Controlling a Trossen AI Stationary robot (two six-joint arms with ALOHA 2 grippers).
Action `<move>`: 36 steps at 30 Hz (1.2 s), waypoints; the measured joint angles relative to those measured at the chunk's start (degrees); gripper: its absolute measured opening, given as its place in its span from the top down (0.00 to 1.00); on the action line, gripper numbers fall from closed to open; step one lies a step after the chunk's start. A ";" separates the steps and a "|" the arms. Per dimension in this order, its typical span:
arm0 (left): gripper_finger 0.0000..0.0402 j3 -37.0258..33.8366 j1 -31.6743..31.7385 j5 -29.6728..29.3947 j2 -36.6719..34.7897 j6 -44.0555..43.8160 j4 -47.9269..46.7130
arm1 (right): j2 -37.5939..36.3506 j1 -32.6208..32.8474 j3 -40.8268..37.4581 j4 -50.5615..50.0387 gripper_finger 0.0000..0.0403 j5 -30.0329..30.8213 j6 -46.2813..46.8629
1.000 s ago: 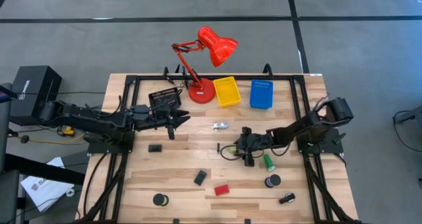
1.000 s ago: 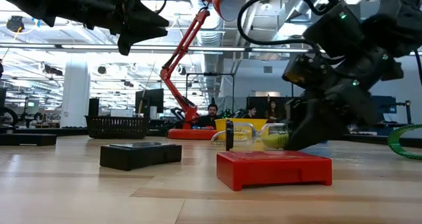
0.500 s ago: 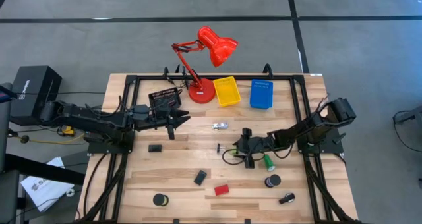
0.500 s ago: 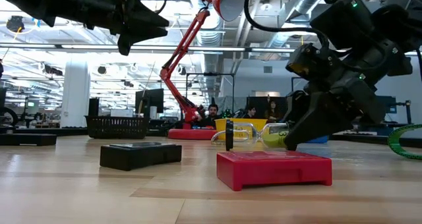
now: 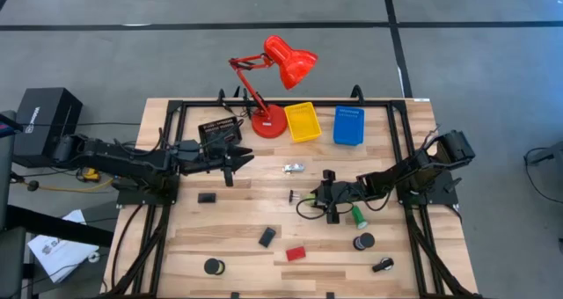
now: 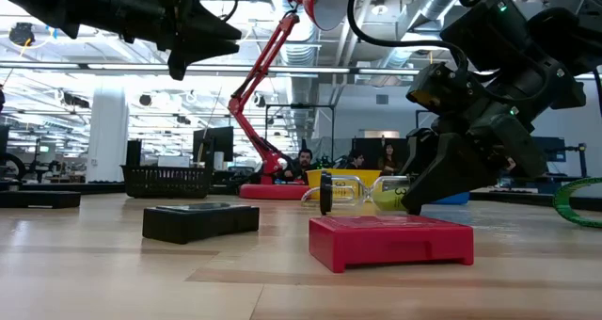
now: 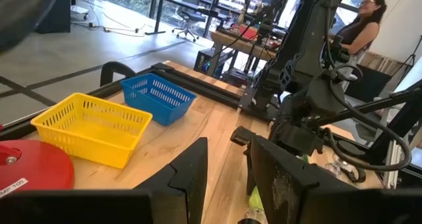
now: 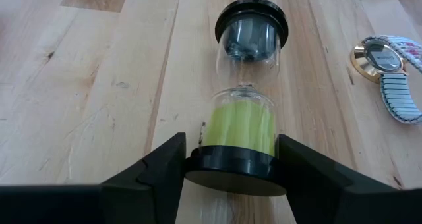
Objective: Pick & Place Office items
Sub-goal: Put the light green hourglass into the yellow bin
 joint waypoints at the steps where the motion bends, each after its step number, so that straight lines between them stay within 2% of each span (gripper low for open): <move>1: 0.72 0.00 0.00 0.00 0.00 0.00 0.04 | 0.00 -0.04 0.00 0.00 0.48 0.00 0.00; 5: 0.72 0.00 0.00 0.00 0.00 0.04 0.05 | 0.00 -0.13 0.00 -0.04 0.47 0.61 -0.15; 12: 0.72 0.00 0.00 0.01 0.00 0.09 0.07 | -0.04 -0.15 0.06 -0.14 0.51 1.33 -1.36; 16: 0.72 0.00 0.00 0.00 0.00 0.11 0.09 | -0.06 0.11 2.28 -2.28 0.48 1.33 -2.64; 21: 0.72 0.00 0.00 0.00 0.00 0.13 0.13 | -0.09 0.15 9.94 -18.24 0.49 1.29 -7.58; 27: 0.72 0.00 0.00 0.00 0.00 0.12 0.15 | -0.13 -1.47 23.36 -46.03 0.50 1.95 -9.91; 31: 0.72 0.00 -0.01 0.00 0.00 0.13 0.15 | -0.13 -2.19 31.16 -57.46 0.46 4.55 -12.33; 36: 0.72 0.00 0.00 0.00 0.00 0.12 0.15 | -0.13 -3.75 39.54 -70.23 0.51 9.40 -15.64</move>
